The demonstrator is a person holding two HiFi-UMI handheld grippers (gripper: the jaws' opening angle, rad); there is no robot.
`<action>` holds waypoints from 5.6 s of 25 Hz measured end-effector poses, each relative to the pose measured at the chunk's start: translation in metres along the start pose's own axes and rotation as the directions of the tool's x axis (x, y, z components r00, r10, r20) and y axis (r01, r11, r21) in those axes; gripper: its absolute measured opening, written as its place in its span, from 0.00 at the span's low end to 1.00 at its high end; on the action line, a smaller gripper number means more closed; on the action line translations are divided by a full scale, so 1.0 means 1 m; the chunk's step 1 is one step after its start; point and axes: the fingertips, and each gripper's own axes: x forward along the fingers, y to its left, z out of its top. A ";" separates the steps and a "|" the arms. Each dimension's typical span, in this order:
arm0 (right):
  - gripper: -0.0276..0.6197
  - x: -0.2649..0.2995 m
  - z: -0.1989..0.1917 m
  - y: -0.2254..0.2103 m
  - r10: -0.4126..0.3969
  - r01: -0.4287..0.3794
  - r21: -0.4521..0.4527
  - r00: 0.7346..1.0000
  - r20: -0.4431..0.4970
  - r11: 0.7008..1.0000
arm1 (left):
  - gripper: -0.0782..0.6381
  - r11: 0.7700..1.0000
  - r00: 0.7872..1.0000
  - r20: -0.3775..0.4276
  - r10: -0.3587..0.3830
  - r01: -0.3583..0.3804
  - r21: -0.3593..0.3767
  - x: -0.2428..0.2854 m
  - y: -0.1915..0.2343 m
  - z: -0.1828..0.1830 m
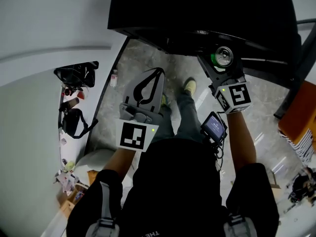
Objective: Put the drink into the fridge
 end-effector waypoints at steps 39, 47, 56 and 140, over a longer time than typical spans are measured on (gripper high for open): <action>0.56 0.102 -0.074 -0.103 -0.217 0.217 -0.078 0.976 0.011 0.973 | 0.13 0.999 0.995 -0.092 0.041 -0.041 -0.006 0.034 -0.001 -0.051; 0.57 0.079 -0.066 -0.093 -0.205 0.205 -0.079 0.979 0.008 0.976 | 0.13 0.999 0.997 -0.065 0.040 -0.040 -0.009 0.021 0.000 -0.044; 0.57 0.052 -0.071 -0.081 -0.202 0.203 -0.047 0.979 0.010 0.978 | 0.13 1.000 0.998 -0.062 0.003 -0.003 0.004 0.019 -0.006 -0.050; 0.09 -0.211 0.007 0.227 -0.300 0.300 -0.005 0.953 -0.027 0.954 | 0.13 0.976 0.973 0.105 -0.207 0.197 0.095 -0.221 -0.035 0.001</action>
